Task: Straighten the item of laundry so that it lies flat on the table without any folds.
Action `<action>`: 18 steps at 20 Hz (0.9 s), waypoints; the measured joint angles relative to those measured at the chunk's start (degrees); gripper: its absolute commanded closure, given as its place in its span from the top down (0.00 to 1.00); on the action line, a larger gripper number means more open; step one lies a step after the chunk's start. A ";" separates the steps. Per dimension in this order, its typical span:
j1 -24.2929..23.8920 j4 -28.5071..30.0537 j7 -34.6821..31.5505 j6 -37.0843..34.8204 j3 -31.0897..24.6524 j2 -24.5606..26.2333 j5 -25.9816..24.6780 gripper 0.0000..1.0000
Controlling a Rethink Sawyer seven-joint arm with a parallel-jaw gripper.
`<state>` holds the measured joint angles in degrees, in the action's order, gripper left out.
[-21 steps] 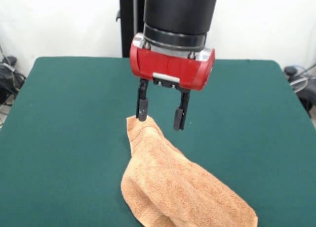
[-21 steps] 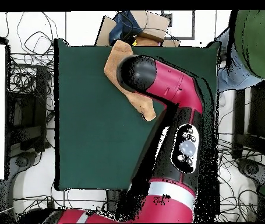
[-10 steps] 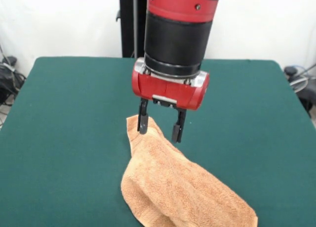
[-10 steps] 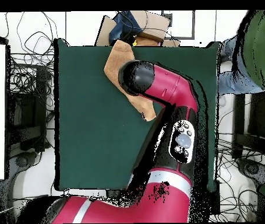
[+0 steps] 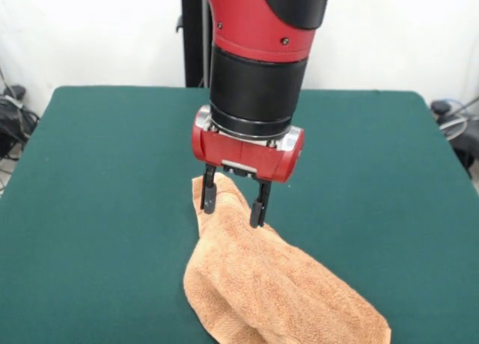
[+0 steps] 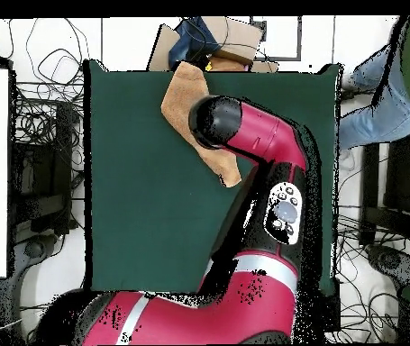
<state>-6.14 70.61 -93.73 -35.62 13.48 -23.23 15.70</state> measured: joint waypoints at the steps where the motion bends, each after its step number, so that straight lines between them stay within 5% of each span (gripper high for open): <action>1: -0.12 -0.03 0.00 -0.02 0.00 0.13 -0.01 1.00; 18: -0.73 -0.73 0.00 -0.01 0.00 0.92 -0.01 1.00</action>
<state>-6.86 69.88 -93.73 -35.63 13.48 -22.31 15.69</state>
